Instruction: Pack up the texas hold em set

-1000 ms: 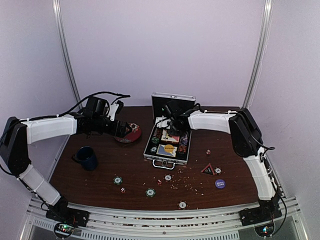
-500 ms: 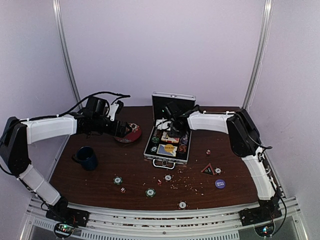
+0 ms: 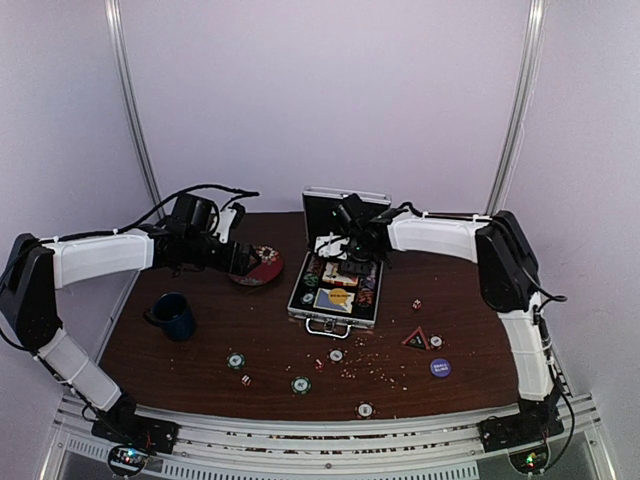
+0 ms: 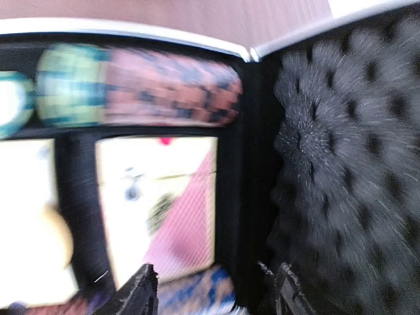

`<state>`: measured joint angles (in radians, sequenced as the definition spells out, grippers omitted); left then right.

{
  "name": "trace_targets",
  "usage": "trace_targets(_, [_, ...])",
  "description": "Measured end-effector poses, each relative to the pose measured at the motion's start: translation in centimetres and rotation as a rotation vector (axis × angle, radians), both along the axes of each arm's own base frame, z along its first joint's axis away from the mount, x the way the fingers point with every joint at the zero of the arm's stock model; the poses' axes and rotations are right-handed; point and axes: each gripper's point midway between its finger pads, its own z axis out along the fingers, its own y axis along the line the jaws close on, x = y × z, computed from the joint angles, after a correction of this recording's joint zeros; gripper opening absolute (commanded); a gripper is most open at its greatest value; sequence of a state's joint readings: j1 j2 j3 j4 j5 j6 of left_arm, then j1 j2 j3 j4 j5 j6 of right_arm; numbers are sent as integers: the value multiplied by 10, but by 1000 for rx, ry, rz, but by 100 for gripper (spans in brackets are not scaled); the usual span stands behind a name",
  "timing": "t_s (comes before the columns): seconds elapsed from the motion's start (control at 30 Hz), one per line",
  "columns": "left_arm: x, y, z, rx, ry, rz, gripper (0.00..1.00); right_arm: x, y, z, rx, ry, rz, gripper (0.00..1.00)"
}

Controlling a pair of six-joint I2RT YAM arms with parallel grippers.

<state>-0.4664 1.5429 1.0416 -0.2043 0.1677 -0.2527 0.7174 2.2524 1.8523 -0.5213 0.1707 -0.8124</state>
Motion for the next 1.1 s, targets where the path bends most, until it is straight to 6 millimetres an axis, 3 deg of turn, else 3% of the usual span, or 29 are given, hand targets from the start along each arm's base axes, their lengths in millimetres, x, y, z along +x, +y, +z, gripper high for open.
trace_targets(0.2, [-11, 6, -10, 25, 63, 9, 74, -59, 15, 63, 151, 102, 159, 61])
trace_targets(0.3, [-19, 9, -5, 26, 75, 3, 74, -85, 18, 77, 205, 156, 218, 60])
trace_targets(0.47, [-35, 10, 4, 12, 72, -34, 74, -130, 3, 56, 199, 298, 255, 59])
trace_targets(0.63, [-47, 0, 11, -18, 57, -124, 72, -177, -38, 31, 152, 418, 234, 59])
trace_targets(0.73, [-51, -12, 16, -40, 36, -175, 71, -199, -65, 24, 142, 452, 206, 66])
trace_targets(0.83, [-49, -31, 28, -52, 6, -217, 69, -210, -90, 14, 138, 472, 138, 81])
trace_targets(0.97, [-28, -56, 55, -80, -59, -242, 71, -214, -119, -8, 101, 484, 33, 86])
trace_targets(1.1, [-18, -59, 67, -86, -112, -244, 74, -215, -134, -20, 71, 496, -45, 90])
